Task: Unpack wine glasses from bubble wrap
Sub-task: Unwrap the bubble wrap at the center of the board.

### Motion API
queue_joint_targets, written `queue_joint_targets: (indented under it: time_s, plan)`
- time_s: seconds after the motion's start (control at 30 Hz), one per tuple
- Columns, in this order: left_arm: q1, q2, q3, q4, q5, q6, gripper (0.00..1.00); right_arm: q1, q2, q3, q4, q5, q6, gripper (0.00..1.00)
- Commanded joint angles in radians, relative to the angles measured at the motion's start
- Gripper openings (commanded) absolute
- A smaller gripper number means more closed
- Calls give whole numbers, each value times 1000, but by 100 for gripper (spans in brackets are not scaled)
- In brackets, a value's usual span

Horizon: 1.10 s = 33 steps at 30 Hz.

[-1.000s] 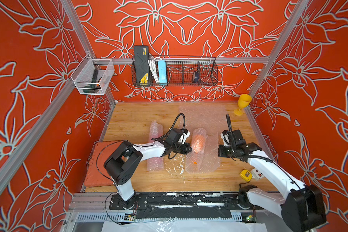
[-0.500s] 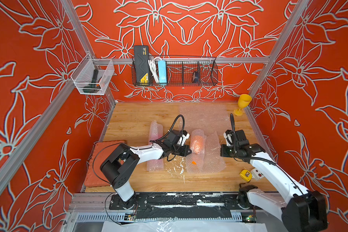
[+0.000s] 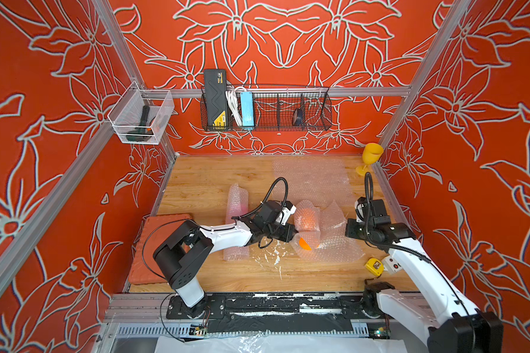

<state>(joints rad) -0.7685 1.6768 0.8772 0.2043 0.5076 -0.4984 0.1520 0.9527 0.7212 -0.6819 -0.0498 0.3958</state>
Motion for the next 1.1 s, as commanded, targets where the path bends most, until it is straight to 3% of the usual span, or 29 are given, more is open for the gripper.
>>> queue_joint_targets:
  time_s: [0.0,0.33,0.6,0.83,1.07]
  plan:
    - [-37,37,27,17,33,-1,0,-52,-25,-4,-12,48,27,0]
    - [-86,57,38,9,24,1,0,-129,14,-62,45,-76,33,0]
    - [-85,13,19,-19,-32,26,17,-159,5,-66,48,-97,32,2]
    - [-83,-41,18,-42,-72,40,19,-170,0,-67,46,-108,35,3]
    - [-79,-111,3,-57,-136,52,21,-185,-4,-51,38,-143,40,17]
